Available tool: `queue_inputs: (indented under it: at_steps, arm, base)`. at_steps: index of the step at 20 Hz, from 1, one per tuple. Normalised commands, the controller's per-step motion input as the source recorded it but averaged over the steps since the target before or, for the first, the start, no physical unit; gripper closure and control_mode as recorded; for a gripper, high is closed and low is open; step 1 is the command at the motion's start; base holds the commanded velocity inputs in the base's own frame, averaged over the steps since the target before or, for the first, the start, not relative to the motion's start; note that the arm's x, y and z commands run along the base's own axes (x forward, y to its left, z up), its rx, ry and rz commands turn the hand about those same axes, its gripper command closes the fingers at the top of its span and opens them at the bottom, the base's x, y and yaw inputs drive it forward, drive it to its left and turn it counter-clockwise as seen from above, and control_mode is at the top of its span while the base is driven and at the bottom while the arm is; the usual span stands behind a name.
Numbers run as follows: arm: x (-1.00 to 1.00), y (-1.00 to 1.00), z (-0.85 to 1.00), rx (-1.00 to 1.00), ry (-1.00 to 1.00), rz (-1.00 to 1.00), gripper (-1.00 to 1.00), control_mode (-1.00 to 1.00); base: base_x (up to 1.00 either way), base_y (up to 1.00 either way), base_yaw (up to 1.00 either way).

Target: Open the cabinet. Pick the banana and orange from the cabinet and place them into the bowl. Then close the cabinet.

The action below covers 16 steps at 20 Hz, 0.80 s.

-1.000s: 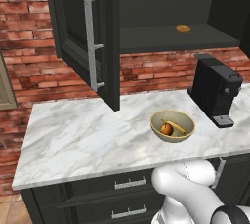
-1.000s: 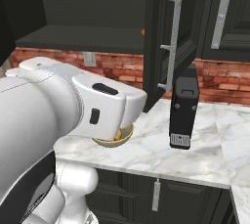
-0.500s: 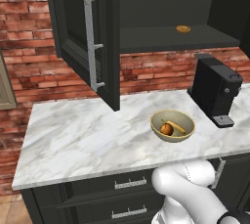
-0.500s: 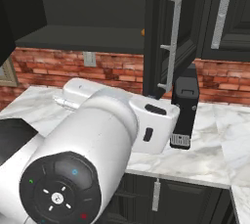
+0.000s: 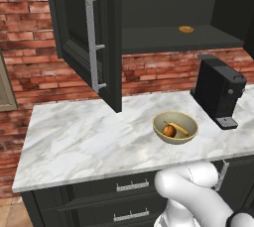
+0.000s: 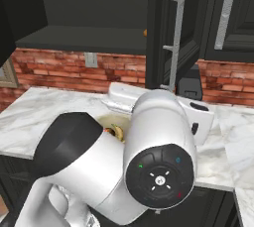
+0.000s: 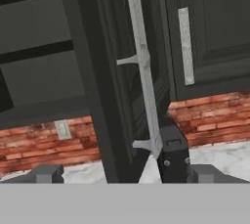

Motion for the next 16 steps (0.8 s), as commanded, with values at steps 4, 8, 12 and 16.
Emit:
queue_inputs:
  at_steps: [4, 8, 12, 16]
  arm:
    - [0.77, -0.17, -0.28, 0.0, 0.0, 0.04, -1.0, -1.0]
    - [0.97, -0.2, -0.32, 0.0, 0.0, 0.1, -1.0, -1.0]
    - [1.0, -0.19, -0.33, 0.03, 0.0, 0.14, -1.0, -1.0]
    - [1.0, -0.14, -0.33, 0.04, 0.0, 0.14, -1.0, -1.0]
  base:
    - [0.0, 0.0, 0.0]
    - [0.0, 0.0, 0.0]
    - [0.0, 0.0, 0.0]
    - [0.0, 0.0, 0.0]
